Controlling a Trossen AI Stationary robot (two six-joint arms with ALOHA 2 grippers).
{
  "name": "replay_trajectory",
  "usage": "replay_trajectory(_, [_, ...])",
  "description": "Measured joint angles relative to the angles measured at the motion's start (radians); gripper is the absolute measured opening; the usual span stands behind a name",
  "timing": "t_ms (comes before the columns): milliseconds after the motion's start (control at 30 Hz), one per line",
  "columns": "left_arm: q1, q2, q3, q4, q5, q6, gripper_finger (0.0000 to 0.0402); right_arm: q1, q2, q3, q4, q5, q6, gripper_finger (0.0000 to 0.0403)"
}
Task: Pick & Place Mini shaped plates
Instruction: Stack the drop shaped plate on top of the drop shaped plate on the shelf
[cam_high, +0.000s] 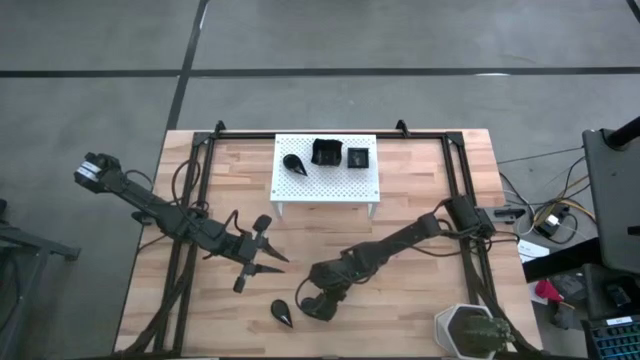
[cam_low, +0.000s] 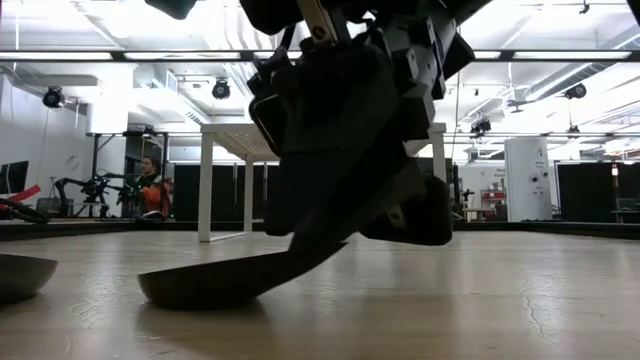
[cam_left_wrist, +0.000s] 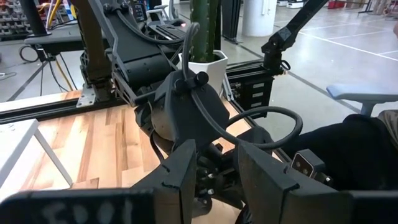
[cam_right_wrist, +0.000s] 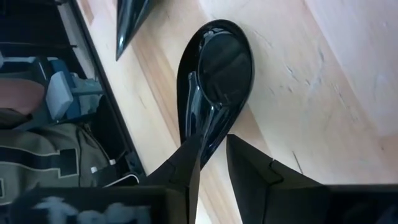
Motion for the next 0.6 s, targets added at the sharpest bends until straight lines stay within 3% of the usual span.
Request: replay_trajectory(600, [0.000,0.018,0.000,0.000,0.000,-0.001,0.0115,-0.001,0.001,0.008,-0.004,0.031,-0.019,0.0075])
